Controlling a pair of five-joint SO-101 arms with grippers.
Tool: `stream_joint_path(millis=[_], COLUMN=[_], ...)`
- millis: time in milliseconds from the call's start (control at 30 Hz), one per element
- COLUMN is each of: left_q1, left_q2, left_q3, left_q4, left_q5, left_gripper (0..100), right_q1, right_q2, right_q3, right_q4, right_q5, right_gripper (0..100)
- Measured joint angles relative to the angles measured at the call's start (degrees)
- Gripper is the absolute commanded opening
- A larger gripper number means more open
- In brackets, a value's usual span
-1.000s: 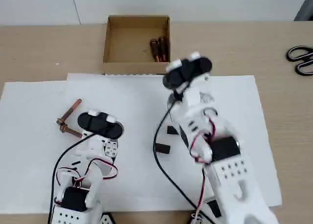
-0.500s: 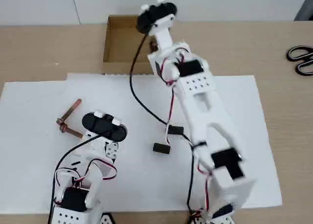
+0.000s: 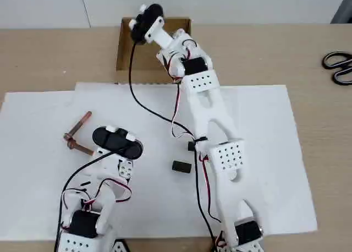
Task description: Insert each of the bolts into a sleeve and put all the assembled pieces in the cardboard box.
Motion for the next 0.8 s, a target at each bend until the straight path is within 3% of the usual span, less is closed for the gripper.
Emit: stream_joint_path(millis=[200,367,567,800], left_q1=[0.0,0.0,0.0,0.0], left_q2=[0.0,0.0,0.0,0.0], left_q3=[0.0,0.0,0.0,0.0], left_q4=[0.0,0.0,0.0,0.0], left_q5=[0.0,0.0,0.0,0.0], left_gripper=[1,1,1,1], right_q1=[-2.8,-3.3,-3.4,-3.5], right_q2=[12.0,14.6,14.5,14.4], right_q3=[-14.2,-17.3,-18.1,-18.5], right_q4=[0.0,2.9,5.4,5.4], right_q5=[7.8,8.5,8.5,8.5], right_gripper=[0.5,1.6,16.8,14.5])
